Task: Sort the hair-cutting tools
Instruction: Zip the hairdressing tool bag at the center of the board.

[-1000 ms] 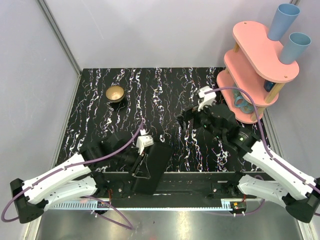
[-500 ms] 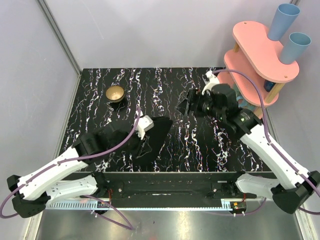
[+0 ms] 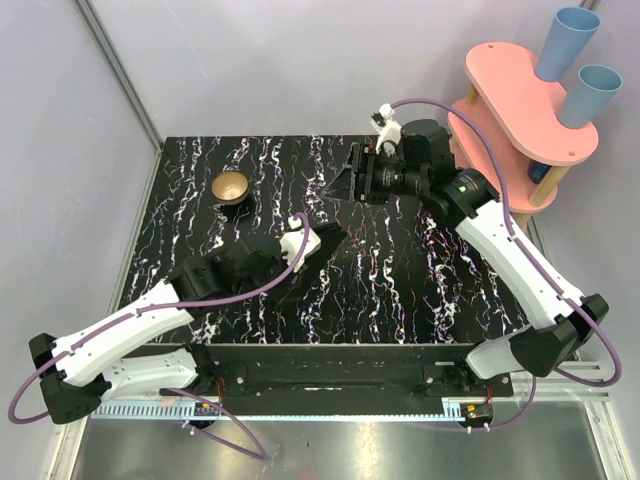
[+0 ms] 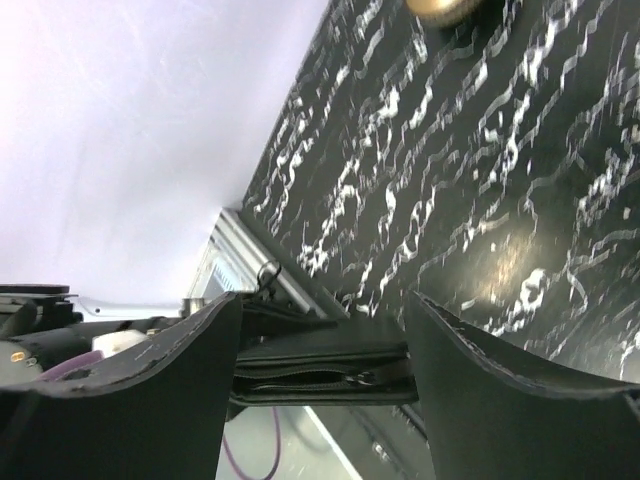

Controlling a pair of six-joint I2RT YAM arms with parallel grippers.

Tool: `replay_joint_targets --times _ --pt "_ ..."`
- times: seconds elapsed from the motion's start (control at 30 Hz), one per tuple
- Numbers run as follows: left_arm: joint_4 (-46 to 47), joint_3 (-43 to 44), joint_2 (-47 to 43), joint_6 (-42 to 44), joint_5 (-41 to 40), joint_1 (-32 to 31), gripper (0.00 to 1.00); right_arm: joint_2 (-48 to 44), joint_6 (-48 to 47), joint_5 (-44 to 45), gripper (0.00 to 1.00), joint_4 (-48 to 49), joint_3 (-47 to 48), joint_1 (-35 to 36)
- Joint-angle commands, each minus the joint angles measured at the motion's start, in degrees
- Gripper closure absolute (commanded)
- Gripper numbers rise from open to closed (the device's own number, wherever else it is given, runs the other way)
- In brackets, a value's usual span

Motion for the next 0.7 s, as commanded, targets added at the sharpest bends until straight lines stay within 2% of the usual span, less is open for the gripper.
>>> replay_joint_targets --times 0.0,0.2,0.37,0.5,0.67 --pt "8.02 1.47 -1.22 4.02 -3.53 -0.13 1.0 2.02 4.57 -6.81 0.27 -3.91 -2.88 -2.09" --pt "9.25 -1.08 -1.41 4.02 -4.93 -0.13 1.0 3.96 8.79 -15.15 0.3 -1.71 -7.27 -4.55" --pt "8.99 -2.14 0.52 3.59 -7.22 -0.04 1.0 2.9 14.67 -24.03 0.28 5.05 -14.05 -7.8" --pt "8.03 -2.05 2.54 2.88 -8.1 -0.04 1.0 1.85 21.6 -30.72 0.28 15.22 -19.67 -9.82" --pt "6.62 -1.53 4.92 2.0 -6.35 -0.04 1.0 3.16 24.96 -35.47 0.35 21.66 -21.35 -10.62"
